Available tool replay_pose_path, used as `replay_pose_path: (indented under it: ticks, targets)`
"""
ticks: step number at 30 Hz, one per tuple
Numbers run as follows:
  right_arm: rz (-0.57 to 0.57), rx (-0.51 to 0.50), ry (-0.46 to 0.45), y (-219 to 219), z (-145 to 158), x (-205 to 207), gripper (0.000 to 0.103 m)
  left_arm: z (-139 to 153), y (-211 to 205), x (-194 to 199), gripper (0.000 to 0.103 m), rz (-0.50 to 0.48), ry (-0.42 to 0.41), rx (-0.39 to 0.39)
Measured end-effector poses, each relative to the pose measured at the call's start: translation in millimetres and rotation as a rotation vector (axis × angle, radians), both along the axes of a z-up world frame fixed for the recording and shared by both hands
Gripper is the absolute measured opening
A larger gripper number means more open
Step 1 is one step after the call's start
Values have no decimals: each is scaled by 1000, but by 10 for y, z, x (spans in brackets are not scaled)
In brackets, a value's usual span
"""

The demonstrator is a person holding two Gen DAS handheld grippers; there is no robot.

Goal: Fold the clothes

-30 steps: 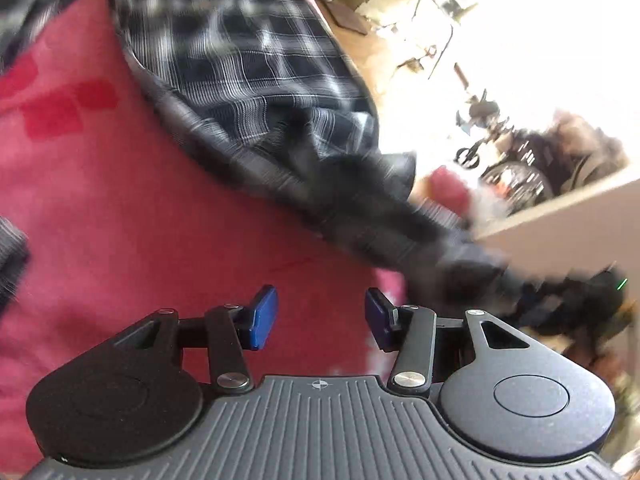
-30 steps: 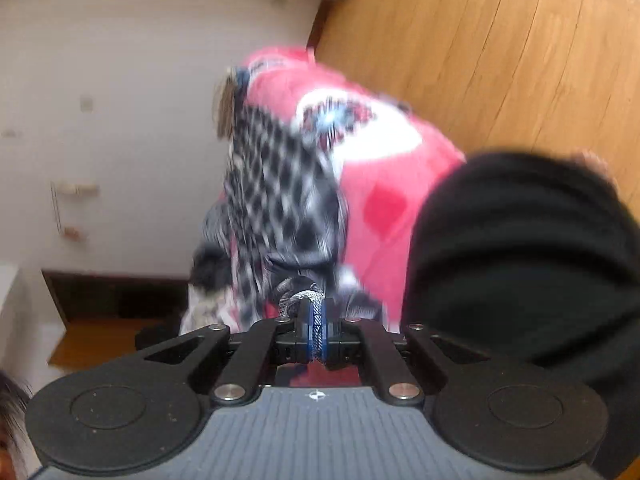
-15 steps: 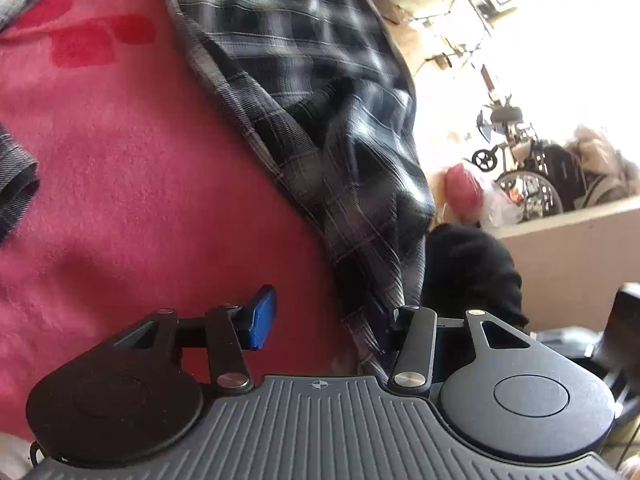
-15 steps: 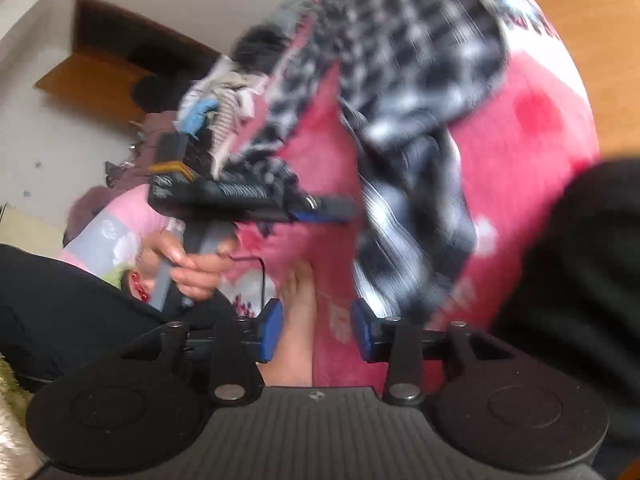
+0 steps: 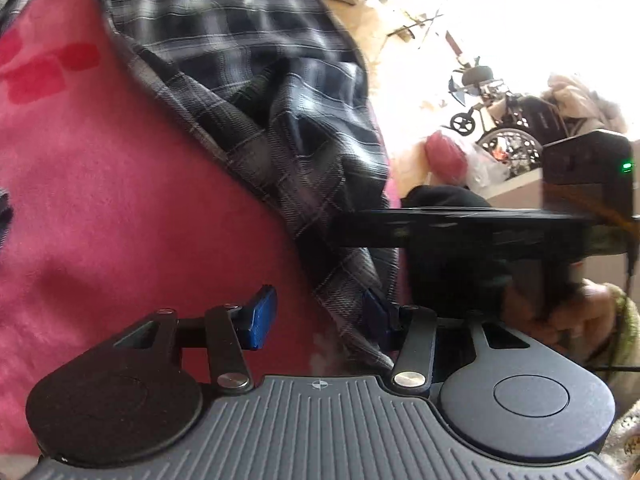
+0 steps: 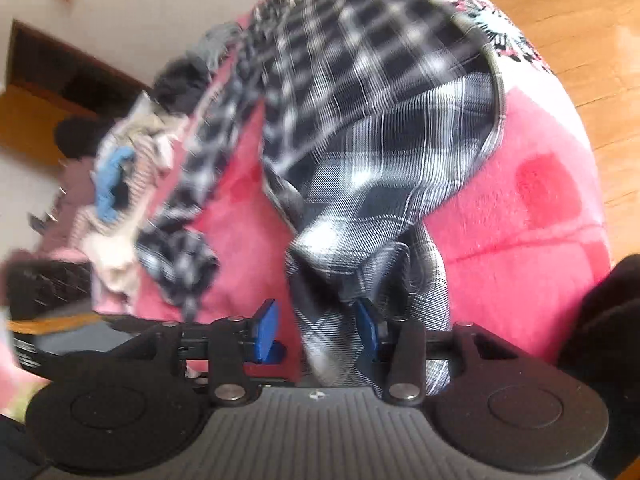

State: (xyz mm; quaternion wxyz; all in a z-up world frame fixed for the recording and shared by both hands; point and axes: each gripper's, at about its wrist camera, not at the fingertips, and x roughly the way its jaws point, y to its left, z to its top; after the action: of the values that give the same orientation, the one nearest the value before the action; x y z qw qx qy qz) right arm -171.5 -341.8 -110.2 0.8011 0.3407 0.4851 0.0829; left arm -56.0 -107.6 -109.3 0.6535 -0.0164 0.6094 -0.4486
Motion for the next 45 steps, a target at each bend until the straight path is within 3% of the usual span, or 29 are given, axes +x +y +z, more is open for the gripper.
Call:
replay_pose_path:
  ticks: [1, 2, 3, 7, 10, 12, 15, 19, 23, 27, 31, 33, 37, 41, 44, 45]
  targets:
    - [-1, -26, 3, 9, -31, -10, 25, -6, -6, 1, 49, -5, 5, -5]
    - [-18, -37, 1, -20, -52, -41, 7, -17, -12, 3, 49, -7, 10, -9]
    - [-54, -24, -5, -89, -62, -83, 5, -27, -16, 7, 49, -10, 16, -13]
    - [-201, 45, 32, -450, -178, -226, 5, -73, 3, 94, 49, 27, 25, -17]
    - [-201, 68, 71, -557, -256, -250, 7, -102, 47, 190, 49, 84, 23, -10]
    - [-176, 24, 69, -537, -191, -247, 11, -132, 133, 306, 49, 155, 33, -12]
    - [-140, -125, 47, -457, -45, -251, 16, -159, 214, 476, 48, 254, 50, -40]
    - [-98, -276, -19, -364, 191, -285, 16, -178, 155, 593, 48, 301, 6, -40]
    - [-15, -419, -189, -165, 527, -379, 16, -197, 25, 622, 46, 323, -18, -44]
    - [218, -474, -343, 212, 688, -438, 17, -203, 93, 625, 37, 327, -36, -38]
    - [492, -594, -265, 694, 432, -372, 18, -195, 152, 625, 35, 333, -36, -36]
    - [556, -683, -230, 830, 283, -360, 19, -197, 125, 622, 35, 332, -42, -39]
    - [601, -810, -190, 948, 86, -330, 19, -202, 113, 590, 25, 327, -76, -33]
    - [603, -884, -211, 1008, 45, -331, 16, -205, 153, 571, 18, 335, -93, -36]
    - [586, -897, -217, 1013, 63, -334, 0, -206, 191, 559, 10, 339, -90, -43]
    - [585, -884, -221, 1013, 96, -339, 0, -201, 209, 553, 7, 338, -86, -48]
